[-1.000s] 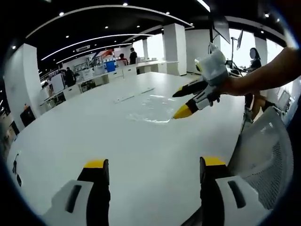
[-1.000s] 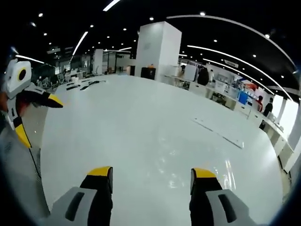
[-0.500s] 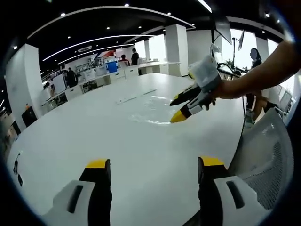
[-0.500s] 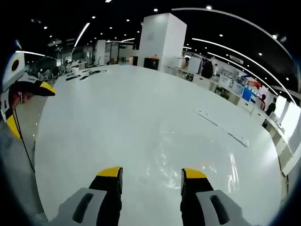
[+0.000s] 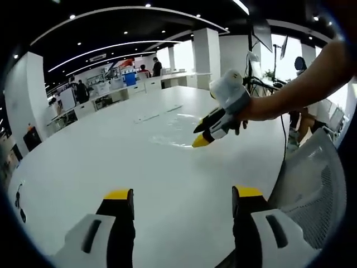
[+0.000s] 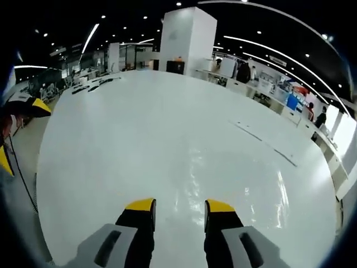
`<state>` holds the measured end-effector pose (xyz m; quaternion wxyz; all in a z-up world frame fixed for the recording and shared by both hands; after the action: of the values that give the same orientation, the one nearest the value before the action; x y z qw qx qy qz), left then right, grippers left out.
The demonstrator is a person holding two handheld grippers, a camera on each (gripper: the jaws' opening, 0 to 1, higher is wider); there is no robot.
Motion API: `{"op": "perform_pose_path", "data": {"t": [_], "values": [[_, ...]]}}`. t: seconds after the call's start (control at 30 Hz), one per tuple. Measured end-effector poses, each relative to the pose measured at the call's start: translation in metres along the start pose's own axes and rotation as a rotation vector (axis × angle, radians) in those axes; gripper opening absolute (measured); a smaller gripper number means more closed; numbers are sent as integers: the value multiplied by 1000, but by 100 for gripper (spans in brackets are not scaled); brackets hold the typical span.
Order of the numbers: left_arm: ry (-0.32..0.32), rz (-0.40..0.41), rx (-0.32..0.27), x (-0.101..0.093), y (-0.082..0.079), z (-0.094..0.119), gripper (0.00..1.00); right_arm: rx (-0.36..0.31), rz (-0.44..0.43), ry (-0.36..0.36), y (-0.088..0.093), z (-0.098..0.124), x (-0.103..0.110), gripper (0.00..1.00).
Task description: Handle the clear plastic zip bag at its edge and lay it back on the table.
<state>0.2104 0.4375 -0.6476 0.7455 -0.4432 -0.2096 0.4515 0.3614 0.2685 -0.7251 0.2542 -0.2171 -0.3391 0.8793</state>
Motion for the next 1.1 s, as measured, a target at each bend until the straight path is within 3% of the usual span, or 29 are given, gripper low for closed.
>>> {"op": "perform_pose_path", "data": {"t": [0.27,0.47,0.83,1.1], "values": [[-7,-3,7,2,1,1,66,69,19,12,4,-19,1,18],[-7,1,15,3,4,3,65,87,-25,7,7,-27,2,18],[-15,-16,27,4,3,3,64,90,-80,-11,10,-35,5,13],[-11,-39,31,0,2,1,63,102,-33,-49,10,-40,6,4]]}}
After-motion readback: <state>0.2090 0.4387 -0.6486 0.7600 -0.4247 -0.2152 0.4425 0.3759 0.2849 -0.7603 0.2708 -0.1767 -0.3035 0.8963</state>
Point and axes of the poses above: the point that each gripper's makers call its tool centre point, and the gripper's own axes: z roughly backward along the fingers, x roughly to its left, y roughly out of its underside, the point moved 3 cm from there along z, roughly backward along the fingers, and after that the axes turned 9 degrees about z, right-handed, at the moved point
